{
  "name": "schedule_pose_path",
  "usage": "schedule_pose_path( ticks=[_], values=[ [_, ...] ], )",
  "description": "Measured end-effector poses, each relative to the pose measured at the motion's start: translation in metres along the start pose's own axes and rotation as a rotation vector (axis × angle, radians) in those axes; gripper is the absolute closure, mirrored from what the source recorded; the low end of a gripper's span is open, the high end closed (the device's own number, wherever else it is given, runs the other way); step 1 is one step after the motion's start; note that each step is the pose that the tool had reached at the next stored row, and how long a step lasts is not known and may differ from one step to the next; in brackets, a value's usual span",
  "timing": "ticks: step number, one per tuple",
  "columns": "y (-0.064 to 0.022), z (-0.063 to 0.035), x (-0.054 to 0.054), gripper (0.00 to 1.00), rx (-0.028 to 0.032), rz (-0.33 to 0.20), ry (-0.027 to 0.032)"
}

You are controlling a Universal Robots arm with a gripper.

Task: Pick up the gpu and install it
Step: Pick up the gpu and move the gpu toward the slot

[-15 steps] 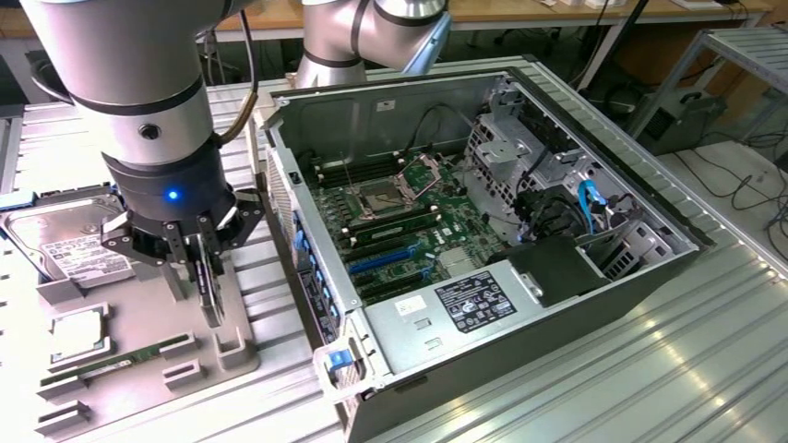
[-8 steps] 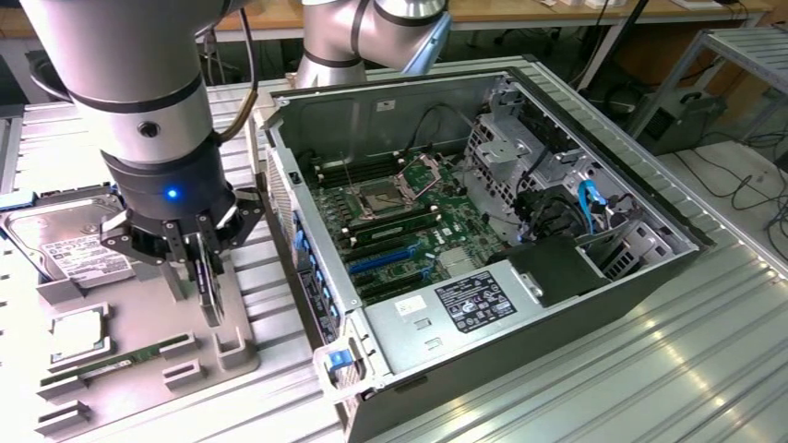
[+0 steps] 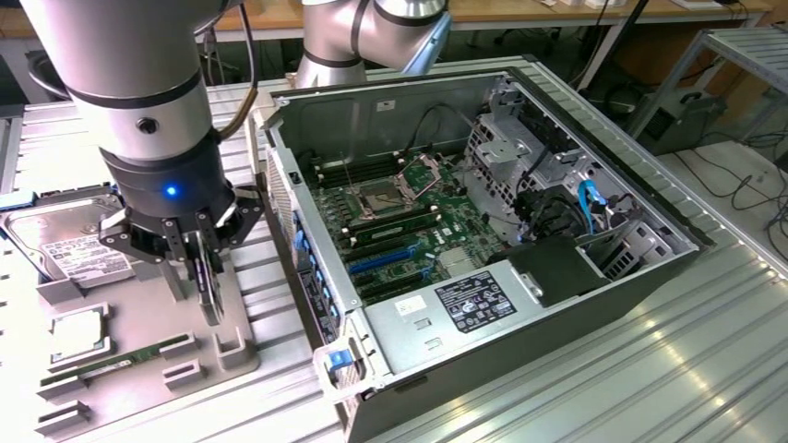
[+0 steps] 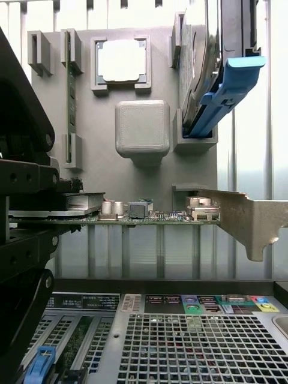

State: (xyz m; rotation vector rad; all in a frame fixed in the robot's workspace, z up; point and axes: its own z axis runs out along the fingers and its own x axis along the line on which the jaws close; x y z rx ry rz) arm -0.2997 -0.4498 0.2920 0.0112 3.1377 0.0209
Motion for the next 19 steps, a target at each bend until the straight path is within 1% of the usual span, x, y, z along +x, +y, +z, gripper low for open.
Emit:
schedule_pose_path(
  ticks=[14,19],
  values=[
    [0.0,-0.0042,0.0,0.72,0.002,0.0,-0.0001],
    [0.0001,-0.0062,0.0,0.72,0.0037,0.0,-0.0001]
  ],
)
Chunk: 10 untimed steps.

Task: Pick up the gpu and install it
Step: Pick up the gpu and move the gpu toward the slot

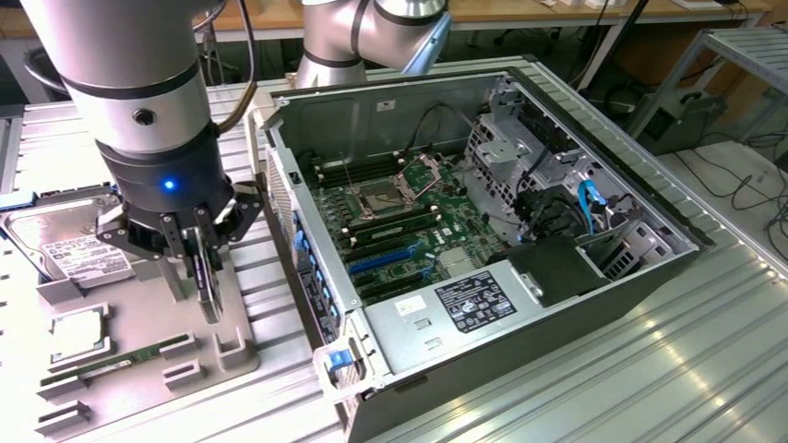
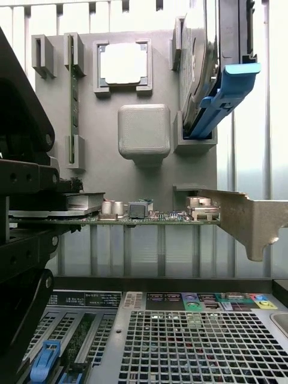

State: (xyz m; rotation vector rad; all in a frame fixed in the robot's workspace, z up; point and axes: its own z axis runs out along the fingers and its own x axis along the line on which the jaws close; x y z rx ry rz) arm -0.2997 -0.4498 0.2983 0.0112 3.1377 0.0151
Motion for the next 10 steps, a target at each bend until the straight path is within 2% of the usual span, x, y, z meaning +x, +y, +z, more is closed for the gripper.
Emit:
schedule_pose_path(
  ticks=[10],
  values=[
    [0.0001,-0.0034,0.0,0.72,0.002,0.0,0.0]
  ],
)
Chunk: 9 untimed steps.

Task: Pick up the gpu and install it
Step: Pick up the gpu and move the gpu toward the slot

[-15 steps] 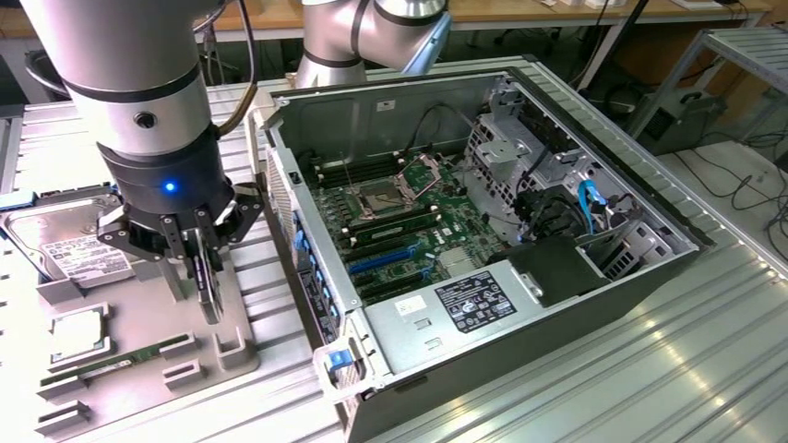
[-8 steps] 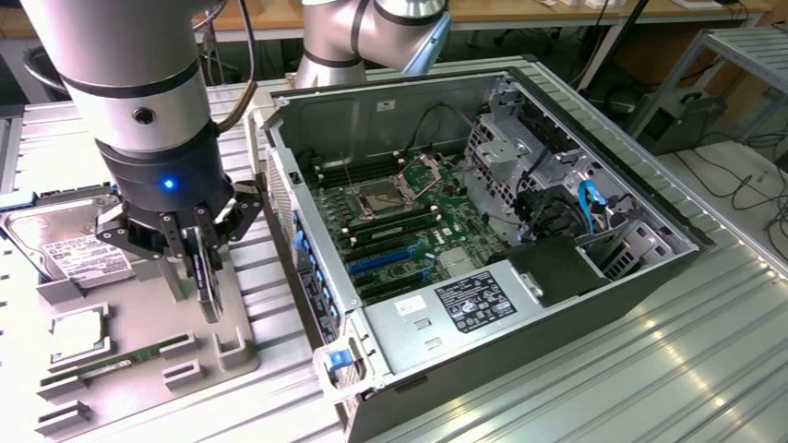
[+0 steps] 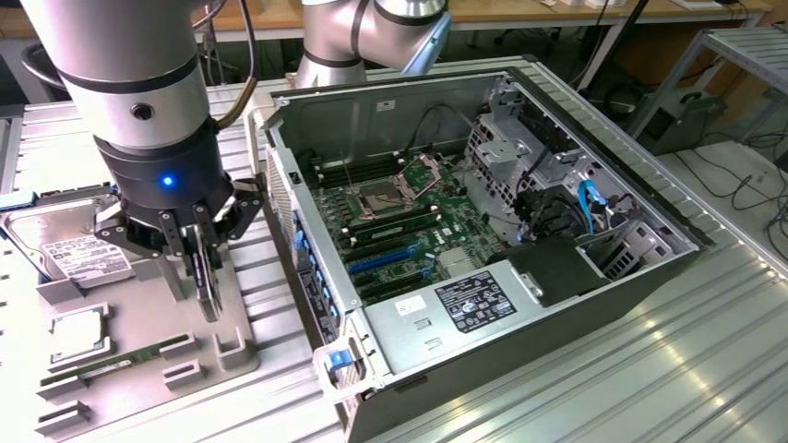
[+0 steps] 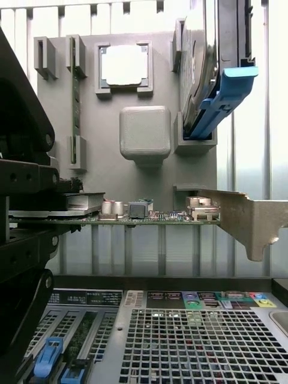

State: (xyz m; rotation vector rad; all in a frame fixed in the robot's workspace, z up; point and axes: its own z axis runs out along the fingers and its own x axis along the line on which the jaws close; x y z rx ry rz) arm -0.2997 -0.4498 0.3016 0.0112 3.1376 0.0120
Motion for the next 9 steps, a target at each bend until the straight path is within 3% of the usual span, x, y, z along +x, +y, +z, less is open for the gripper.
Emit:
schedule_pose_path(
  ticks=[9],
  values=[
    [0.0001,-0.0081,0.0,0.72,0.0004,0.0,0.0001]
  ],
)
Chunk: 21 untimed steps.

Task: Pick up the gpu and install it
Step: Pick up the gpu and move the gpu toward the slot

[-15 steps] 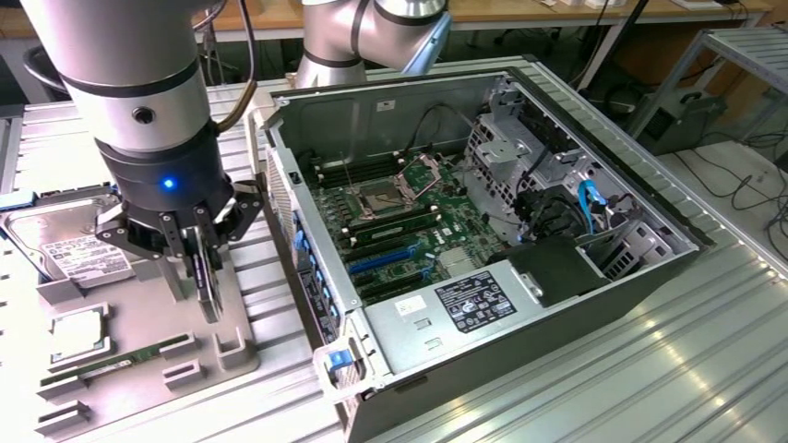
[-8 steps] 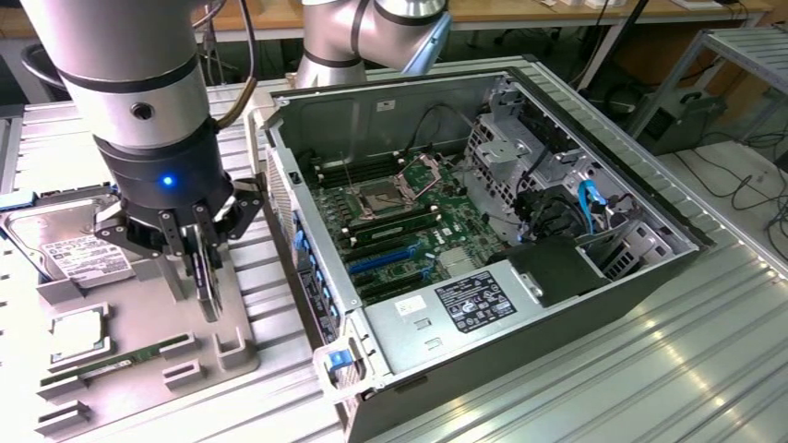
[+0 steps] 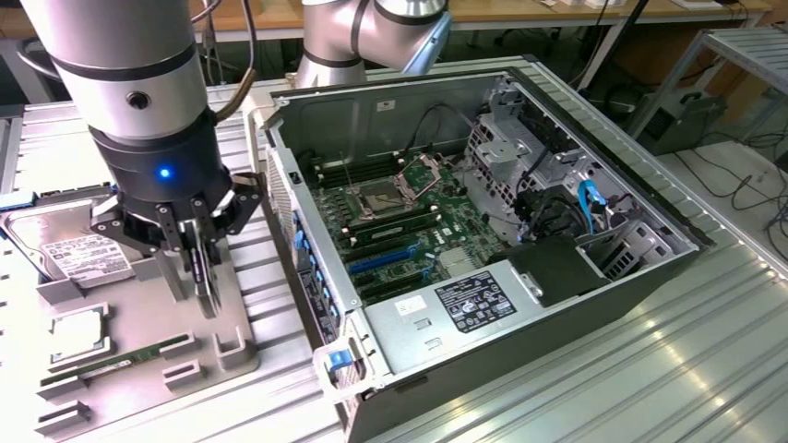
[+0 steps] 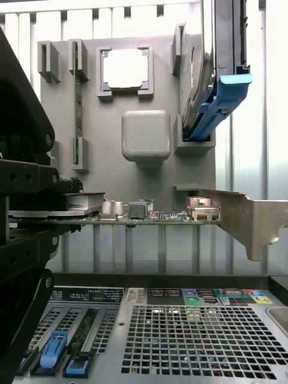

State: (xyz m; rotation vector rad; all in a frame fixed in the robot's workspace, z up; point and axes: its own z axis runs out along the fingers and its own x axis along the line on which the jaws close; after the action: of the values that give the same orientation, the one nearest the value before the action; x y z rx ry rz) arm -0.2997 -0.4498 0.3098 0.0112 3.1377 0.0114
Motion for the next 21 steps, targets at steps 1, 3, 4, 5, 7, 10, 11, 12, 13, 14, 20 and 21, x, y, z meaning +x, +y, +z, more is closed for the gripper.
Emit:
schedule_pose_path(
  ticks=[1,3,4,5,7,10,11,12,13,14,20,21],
  values=[
    [0.0,-0.0009,0.0,0.72,0.0001,0.0,0.0],
    [0.0,-0.0033,0.0,0.72,0.0002,0.0,0.0],
    [0.0,-0.0043,0.0,0.72,0.0003,0.0,0.0],
    [0.0,-0.005,0.0,0.72,0.0003,0.0,0.0],
    [0.0,-0.0065,0.0,0.72,0.0002,0.0,-0.0001],
    [0.0001,-0.0092,0.0,0.72,0.0003,0.0,0.0],
    [0.0001,-0.0099,0.0,0.72,0.0003,0.0,0.0],
    [0.0001,-0.0107,0.0,0.72,0.0003,0.0,0.0],
    [0.0001,-0.0116,0.0,0.72,0.0003,0.0,0.0],
    [0.0001,-0.0121,0.0,0.72,0.0003,0.0,-0.0001],
    [0.0001,-0.0165,0.0,0.72,0.0008,0.0,-0.0001],
    [0.0001,-0.017,0.0,0.72,0.0007,0.0,-0.0001]
  ],
)
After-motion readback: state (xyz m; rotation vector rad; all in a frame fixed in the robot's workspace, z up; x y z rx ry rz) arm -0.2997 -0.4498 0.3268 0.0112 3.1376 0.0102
